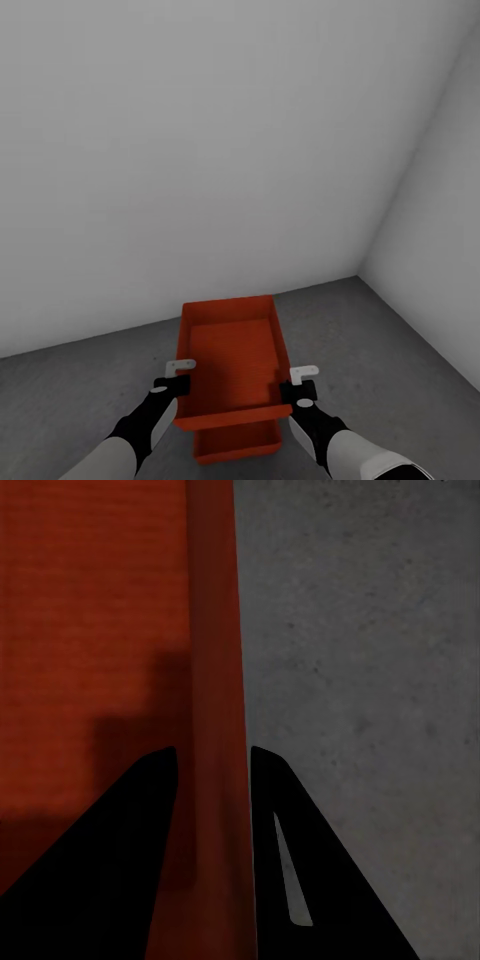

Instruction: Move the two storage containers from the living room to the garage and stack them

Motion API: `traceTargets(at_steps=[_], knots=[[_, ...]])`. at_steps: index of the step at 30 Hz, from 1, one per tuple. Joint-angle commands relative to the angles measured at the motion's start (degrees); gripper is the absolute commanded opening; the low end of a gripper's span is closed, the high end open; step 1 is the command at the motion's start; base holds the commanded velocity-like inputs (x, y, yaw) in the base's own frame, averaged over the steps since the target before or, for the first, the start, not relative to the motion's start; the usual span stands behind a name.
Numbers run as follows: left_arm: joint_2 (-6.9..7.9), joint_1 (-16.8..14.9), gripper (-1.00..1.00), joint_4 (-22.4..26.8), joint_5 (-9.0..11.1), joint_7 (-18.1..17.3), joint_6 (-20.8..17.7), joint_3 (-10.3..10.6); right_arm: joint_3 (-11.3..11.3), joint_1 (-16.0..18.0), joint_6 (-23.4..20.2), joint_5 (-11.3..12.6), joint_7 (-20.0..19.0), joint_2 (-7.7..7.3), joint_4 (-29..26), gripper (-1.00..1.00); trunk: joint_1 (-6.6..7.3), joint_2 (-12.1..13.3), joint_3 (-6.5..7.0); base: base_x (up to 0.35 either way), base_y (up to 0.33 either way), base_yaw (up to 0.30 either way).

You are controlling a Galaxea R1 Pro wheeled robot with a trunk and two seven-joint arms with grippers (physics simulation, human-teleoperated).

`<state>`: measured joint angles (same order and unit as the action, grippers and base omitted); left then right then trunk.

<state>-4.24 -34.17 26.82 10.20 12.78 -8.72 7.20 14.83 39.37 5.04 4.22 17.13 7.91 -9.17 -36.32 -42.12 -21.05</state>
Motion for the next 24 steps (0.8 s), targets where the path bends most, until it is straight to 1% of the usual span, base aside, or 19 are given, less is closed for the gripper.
traceTargets(at_steps=[1,24], knots=[[-0.86,-0.04,-1.0,2.63,2.01,3.48,-0.42,-0.7,-1.39,0.01,0.48,0.89,-0.07,2.09,0.2,-1.0,-0.01,-0.06,-0.07,0.0,0.0,0.016],[-1.14,-0.02,-1.0,2.97,2.08,3.48,-0.48,-0.62,-1.46,0.01,0.64,0.9,-0.17,2.09,0.2,-1.0,-0.01,-0.06,-0.06,0.0,0.0,0.001]])
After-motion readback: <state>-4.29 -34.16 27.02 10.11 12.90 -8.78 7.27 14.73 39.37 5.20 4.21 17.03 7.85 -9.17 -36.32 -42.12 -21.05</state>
